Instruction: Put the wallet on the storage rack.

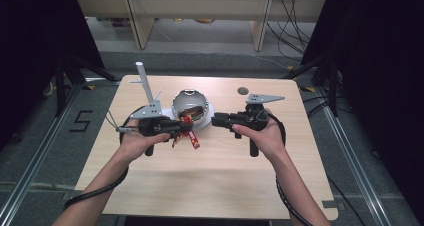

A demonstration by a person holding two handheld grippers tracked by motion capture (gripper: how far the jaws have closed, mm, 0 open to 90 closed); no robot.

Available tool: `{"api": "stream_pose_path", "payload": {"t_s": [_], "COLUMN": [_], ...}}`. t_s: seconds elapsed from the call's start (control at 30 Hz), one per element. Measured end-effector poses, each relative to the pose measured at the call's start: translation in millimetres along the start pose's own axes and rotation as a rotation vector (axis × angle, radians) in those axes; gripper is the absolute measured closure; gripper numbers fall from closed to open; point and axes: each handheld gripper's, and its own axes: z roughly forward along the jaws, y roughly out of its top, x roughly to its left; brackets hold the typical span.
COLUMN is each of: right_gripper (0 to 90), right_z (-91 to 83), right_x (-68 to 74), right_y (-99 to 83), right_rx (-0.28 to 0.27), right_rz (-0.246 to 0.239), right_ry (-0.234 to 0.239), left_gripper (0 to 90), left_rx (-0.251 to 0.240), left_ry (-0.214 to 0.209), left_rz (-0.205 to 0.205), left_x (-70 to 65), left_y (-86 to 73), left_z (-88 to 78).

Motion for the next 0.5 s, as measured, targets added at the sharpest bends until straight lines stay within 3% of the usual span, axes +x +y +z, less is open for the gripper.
{"api": "stream_pose_path", "payload": {"t_s": [0.03, 0.1, 0.23, 0.27, 0.4, 0.43, 0.47, 0.5], "right_gripper": [67.6, 67.0, 64.2, 64.2, 63.7, 63.4, 63.4, 63.4], "right_z": [-6.6, -9.5, -25.6, -25.6, -39.7, -44.5, -44.5, -46.0], "right_x": [-4.8, -5.5, -15.0, -15.0, -23.7, -28.2, -28.2, -28.4], "right_y": [-8.5, -11.9, -40.6, -40.6, -67.5, -77.7, -77.7, -81.0], "right_rx": [-0.010, -0.010, -0.034, -0.034, -0.081, -0.089, -0.089, -0.091], "right_rz": [0.011, 0.024, 0.028, 0.028, 0.039, 0.051, 0.051, 0.081], "right_ry": [-0.060, -0.082, -0.227, -0.227, -0.331, -0.377, -0.377, -0.377], "left_gripper": [83.9, 83.9, 84.0, 84.0, 84.0, 84.0, 84.0, 84.1], "left_rx": [0.002, 0.009, 0.027, 0.032, 0.053, 0.054, 0.061, 0.066], "left_ry": [0.013, 0.026, 0.078, 0.089, 0.153, 0.166, 0.186, 0.208], "left_rz": [0.002, -0.002, -0.010, -0.012, -0.022, -0.025, -0.025, -0.029], "left_x": [1.6, 3.9, 9.8, 11.7, 18.2, 19.5, 20.1, 20.9], "left_y": [-1.1, -3.2, -9.1, -10.5, -16.6, -18.0, -18.5, -19.2], "left_z": [-2.3, -5.4, -13.0, -15.2, -23.2, -24.3, -25.6, -27.0]}}
